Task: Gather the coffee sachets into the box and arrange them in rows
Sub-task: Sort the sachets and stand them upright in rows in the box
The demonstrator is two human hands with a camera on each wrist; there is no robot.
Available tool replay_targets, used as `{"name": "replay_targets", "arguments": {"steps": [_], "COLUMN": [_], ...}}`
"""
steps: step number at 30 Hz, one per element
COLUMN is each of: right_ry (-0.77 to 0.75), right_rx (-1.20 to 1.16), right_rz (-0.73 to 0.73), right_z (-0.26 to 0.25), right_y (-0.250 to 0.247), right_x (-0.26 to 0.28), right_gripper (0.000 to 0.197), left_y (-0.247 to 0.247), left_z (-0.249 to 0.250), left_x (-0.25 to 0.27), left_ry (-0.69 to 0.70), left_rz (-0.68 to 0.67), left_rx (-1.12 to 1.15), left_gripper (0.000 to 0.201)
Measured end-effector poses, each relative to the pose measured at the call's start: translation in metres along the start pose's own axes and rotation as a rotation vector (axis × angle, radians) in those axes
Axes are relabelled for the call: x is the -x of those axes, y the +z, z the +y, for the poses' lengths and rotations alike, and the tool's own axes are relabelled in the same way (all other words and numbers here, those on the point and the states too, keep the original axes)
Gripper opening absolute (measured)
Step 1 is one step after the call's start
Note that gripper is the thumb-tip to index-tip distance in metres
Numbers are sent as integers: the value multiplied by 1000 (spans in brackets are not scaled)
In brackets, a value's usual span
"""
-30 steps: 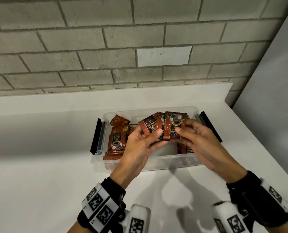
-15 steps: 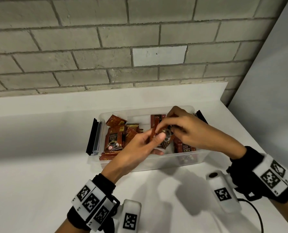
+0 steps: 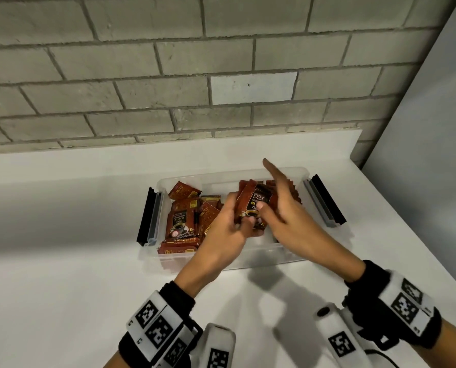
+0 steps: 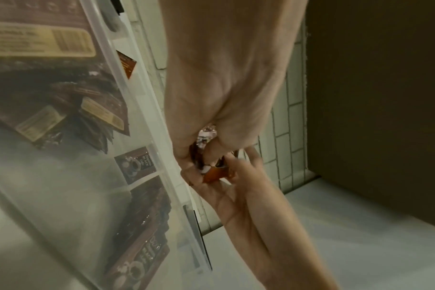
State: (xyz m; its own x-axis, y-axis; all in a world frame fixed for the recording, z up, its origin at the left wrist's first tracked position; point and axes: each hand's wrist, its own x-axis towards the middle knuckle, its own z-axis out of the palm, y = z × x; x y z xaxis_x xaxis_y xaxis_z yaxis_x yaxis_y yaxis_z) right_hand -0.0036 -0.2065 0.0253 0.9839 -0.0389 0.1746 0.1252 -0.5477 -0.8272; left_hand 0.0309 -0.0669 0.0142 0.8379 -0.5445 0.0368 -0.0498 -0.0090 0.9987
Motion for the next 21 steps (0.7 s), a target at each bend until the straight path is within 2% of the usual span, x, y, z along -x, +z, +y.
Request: {"name": "replay_targets", "arguments": {"steps": [3, 7, 11, 13, 15, 17, 19, 21], "right_ry": [15, 19, -22, 35, 108, 129, 149, 186], "right_rx": [46, 179, 352, 410, 458, 496, 519, 577], "right_rz": [-56, -120, -240, -331, -440, -543, -629, -701], "right_z": [4, 1, -6, -11, -12, -8, -1, 9], "right_y": [5, 4, -18, -33, -42, -45, -44, -37], "right_x": [2, 1, -26, -48, -71, -91, -104, -113], "right_gripper": [60, 55, 44, 33, 26, 23, 21, 24], "left_y": [4, 3, -4, -7, -10, -12, -15, -18], "left_z": [-5, -8, 4, 10, 12, 10, 7, 8], "left_x": [3, 1, -17, -31, -48, -65, -78, -81], "left_ry": [-45, -101, -121, -157, -235, -369, -527, -616], "left_rz": [-47, -70, -81, -106, -129, -138, -149, -176], "left_rx": [-126, -325, -356, -395, -416, -389, -382, -493], "left_gripper": [49, 49, 34, 23, 13, 8, 16, 32]}}
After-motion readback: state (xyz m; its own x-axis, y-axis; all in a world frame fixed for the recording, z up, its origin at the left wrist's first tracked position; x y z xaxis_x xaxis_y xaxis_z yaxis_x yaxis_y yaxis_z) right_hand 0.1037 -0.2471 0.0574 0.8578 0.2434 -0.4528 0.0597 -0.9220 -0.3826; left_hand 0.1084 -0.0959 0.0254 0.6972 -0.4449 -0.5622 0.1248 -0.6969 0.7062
